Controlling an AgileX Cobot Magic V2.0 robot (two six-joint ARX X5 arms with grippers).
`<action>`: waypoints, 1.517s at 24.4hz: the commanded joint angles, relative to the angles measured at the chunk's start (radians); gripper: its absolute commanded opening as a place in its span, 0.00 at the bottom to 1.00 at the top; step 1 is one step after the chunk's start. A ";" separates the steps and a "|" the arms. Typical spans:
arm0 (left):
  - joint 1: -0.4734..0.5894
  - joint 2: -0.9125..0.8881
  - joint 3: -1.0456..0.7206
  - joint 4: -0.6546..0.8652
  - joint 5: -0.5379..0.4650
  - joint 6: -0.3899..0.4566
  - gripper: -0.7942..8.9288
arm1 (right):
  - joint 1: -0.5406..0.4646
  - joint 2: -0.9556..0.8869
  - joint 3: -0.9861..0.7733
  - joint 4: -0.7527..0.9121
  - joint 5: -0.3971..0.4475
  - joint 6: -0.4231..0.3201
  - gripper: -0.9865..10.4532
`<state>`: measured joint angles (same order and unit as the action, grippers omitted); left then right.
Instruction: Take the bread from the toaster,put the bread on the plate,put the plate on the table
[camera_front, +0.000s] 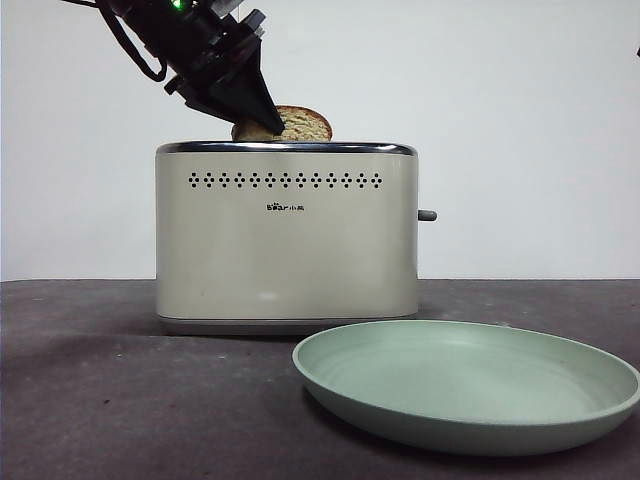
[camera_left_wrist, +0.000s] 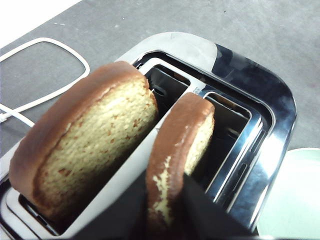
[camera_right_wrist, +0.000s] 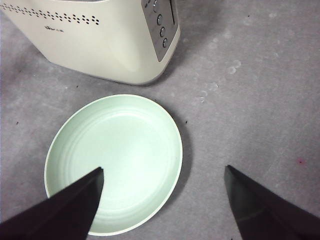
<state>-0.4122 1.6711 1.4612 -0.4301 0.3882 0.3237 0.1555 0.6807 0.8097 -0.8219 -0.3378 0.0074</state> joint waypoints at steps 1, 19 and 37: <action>-0.005 0.022 0.025 0.004 -0.004 0.002 0.09 | 0.002 0.004 0.016 0.005 -0.002 0.011 0.42; -0.005 -0.221 0.163 -0.104 -0.003 -0.004 0.09 | 0.002 0.033 0.016 0.013 0.002 0.011 0.42; -0.005 -0.523 0.122 -0.491 0.013 -0.077 0.09 | 0.008 0.344 0.016 0.105 -0.002 0.027 0.42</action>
<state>-0.4129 1.1496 1.5776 -0.9226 0.3935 0.2481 0.1577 1.0031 0.8101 -0.7277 -0.3386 0.0238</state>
